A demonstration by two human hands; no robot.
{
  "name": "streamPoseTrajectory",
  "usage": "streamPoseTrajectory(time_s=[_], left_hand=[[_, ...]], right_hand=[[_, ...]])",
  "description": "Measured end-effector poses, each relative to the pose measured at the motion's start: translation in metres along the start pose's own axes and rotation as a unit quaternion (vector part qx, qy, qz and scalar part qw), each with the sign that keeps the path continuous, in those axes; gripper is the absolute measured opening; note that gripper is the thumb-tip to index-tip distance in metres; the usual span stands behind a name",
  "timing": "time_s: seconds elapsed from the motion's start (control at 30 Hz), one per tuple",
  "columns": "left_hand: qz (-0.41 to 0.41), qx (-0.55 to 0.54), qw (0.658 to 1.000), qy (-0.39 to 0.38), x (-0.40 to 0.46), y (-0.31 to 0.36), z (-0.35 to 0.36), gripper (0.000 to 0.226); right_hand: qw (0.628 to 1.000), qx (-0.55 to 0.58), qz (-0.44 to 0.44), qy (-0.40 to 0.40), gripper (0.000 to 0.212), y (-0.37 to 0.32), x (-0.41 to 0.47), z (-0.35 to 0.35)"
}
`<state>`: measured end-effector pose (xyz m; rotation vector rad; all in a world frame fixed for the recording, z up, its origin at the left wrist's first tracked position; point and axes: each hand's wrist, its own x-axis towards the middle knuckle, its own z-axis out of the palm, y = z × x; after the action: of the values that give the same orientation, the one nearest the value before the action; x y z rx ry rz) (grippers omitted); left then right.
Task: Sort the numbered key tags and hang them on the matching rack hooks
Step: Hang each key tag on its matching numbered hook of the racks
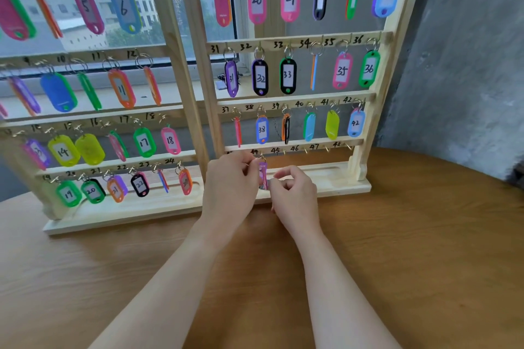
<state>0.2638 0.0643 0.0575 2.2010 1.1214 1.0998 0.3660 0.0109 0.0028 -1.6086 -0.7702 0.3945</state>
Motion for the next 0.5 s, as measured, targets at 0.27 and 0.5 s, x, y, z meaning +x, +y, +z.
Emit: streamPoseTrajectory(time_s=[0.27,0.5], left_hand=[[-0.088,-0.050,0.994,-0.051,-0.030,-0.001,-0.016,0.029],[-0.099,-0.006,0.990,-0.100,-0.097,0.004,-0.062,0.033]], right_hand=[[0.999,-0.018,-0.002,0.035,0.006,-0.009,-0.019,-0.006],[0.987,-0.154,-0.003,-0.032,0.005,-0.030,-0.059,-0.049]])
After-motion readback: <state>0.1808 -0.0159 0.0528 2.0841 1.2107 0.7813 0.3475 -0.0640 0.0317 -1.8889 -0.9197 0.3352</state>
